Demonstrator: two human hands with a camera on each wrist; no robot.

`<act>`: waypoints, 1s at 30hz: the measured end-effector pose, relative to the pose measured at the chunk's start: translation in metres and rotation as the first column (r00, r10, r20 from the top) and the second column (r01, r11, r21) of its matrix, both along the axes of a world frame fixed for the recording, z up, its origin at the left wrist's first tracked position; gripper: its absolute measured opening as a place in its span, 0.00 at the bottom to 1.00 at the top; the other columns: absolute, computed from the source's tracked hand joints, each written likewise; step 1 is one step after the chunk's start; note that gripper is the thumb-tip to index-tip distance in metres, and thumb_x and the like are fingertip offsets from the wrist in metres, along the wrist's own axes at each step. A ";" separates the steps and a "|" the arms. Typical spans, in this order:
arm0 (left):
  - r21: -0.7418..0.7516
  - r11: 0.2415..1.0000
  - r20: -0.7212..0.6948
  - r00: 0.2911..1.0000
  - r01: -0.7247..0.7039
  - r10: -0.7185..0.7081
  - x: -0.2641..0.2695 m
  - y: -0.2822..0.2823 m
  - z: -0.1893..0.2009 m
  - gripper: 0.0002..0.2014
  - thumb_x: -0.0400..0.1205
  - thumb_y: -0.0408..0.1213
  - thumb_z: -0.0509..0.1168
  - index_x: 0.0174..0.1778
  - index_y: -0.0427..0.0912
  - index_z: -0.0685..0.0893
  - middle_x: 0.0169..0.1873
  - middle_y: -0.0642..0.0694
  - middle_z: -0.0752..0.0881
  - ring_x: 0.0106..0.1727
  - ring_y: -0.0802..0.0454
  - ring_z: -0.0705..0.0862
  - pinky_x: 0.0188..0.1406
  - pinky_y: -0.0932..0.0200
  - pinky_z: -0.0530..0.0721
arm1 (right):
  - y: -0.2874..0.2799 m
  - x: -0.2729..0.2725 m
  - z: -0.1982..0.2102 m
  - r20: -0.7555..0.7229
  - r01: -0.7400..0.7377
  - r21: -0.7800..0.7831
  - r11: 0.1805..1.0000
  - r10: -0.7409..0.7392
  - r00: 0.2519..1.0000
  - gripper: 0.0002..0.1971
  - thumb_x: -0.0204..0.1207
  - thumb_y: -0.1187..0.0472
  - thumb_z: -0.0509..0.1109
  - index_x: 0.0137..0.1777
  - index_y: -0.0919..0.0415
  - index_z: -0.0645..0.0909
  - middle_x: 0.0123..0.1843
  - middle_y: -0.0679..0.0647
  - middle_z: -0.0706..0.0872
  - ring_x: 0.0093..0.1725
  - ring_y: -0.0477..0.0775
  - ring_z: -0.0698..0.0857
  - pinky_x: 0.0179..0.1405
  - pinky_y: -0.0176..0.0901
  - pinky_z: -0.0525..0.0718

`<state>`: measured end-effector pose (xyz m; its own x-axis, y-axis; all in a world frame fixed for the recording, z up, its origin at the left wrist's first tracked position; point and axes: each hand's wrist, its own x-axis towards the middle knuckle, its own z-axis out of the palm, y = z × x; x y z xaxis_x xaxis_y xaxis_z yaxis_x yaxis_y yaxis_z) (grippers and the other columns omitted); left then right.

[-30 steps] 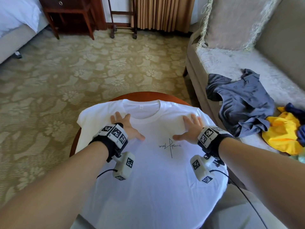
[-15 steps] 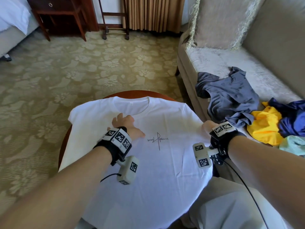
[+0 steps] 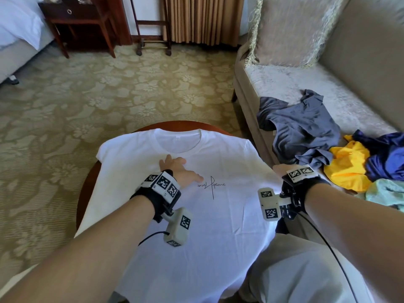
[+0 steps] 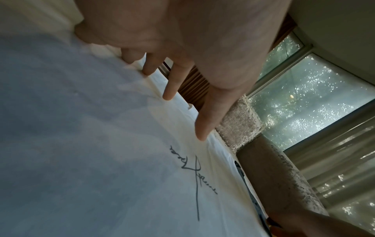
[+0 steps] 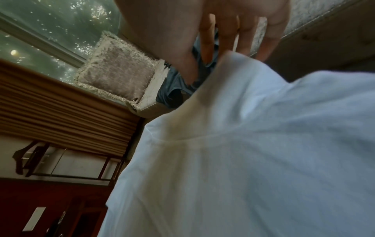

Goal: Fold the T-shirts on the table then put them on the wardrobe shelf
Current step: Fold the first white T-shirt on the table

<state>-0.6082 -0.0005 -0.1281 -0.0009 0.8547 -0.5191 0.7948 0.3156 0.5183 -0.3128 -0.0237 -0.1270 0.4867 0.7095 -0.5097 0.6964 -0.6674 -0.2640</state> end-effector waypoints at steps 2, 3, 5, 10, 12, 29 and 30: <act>0.055 0.996 0.075 0.995 -0.065 0.060 -0.005 -0.002 0.005 0.40 0.72 0.52 0.77 0.79 0.49 0.70 0.84 0.46 0.55 0.85 0.45 0.55 0.79 0.47 0.66 | 0.009 -0.010 -0.004 -0.055 0.179 0.092 0.979 -0.175 0.983 0.29 0.73 0.47 0.67 0.70 0.64 0.73 0.70 0.62 0.78 0.67 0.65 0.79 0.65 0.53 0.76; 0.094 0.988 0.117 0.987 -0.121 0.109 -0.011 -0.002 0.009 0.37 0.72 0.51 0.77 0.77 0.48 0.72 0.81 0.46 0.61 0.81 0.45 0.64 0.74 0.50 0.72 | 0.012 -0.023 0.001 -0.026 0.226 0.100 0.969 -0.225 0.974 0.38 0.68 0.43 0.68 0.75 0.64 0.67 0.72 0.63 0.74 0.69 0.66 0.76 0.68 0.56 0.74; 0.178 0.955 0.162 0.964 -0.238 0.211 -0.030 0.002 0.017 0.32 0.72 0.48 0.77 0.72 0.48 0.76 0.72 0.46 0.71 0.72 0.45 0.75 0.59 0.55 0.78 | 0.018 -0.057 0.014 0.022 0.254 0.149 0.956 -0.260 0.965 0.46 0.64 0.39 0.69 0.78 0.62 0.59 0.75 0.64 0.68 0.73 0.68 0.71 0.73 0.62 0.69; 0.284 0.860 0.074 0.904 -0.424 0.421 -0.119 0.011 0.031 0.25 0.74 0.40 0.66 0.70 0.42 0.76 0.70 0.38 0.70 0.67 0.36 0.78 0.58 0.43 0.84 | 0.026 -0.162 0.035 0.009 -0.104 0.121 0.987 0.104 0.995 0.45 0.68 0.36 0.71 0.79 0.58 0.61 0.73 0.60 0.69 0.68 0.63 0.75 0.62 0.55 0.77; 0.250 0.831 0.036 0.863 -0.497 0.505 -0.158 0.015 0.025 0.27 0.75 0.39 0.64 0.72 0.37 0.75 0.71 0.34 0.73 0.65 0.33 0.79 0.63 0.40 0.82 | 0.028 -0.203 0.032 -0.044 -0.229 0.118 0.966 0.235 0.971 0.44 0.68 0.36 0.72 0.80 0.54 0.62 0.75 0.58 0.68 0.71 0.63 0.73 0.67 0.59 0.77; 0.254 0.861 0.381 0.864 -0.441 0.330 -0.225 0.023 -0.028 0.15 0.79 0.39 0.72 0.63 0.50 0.87 0.54 0.55 0.86 0.55 0.56 0.82 0.49 0.69 0.76 | 0.024 -0.331 -0.024 0.083 -0.738 0.080 0.670 0.733 0.675 0.44 0.66 0.28 0.66 0.80 0.36 0.50 0.84 0.46 0.35 0.83 0.57 0.33 0.79 0.65 0.51; 0.276 0.857 0.369 0.871 -0.436 0.324 -0.224 0.025 -0.028 0.11 0.80 0.39 0.71 0.57 0.49 0.88 0.47 0.56 0.86 0.46 0.58 0.82 0.39 0.73 0.74 | 0.022 -0.331 -0.024 0.082 -0.749 0.066 0.659 0.745 0.662 0.45 0.67 0.28 0.65 0.80 0.36 0.48 0.84 0.46 0.33 0.83 0.57 0.31 0.79 0.66 0.48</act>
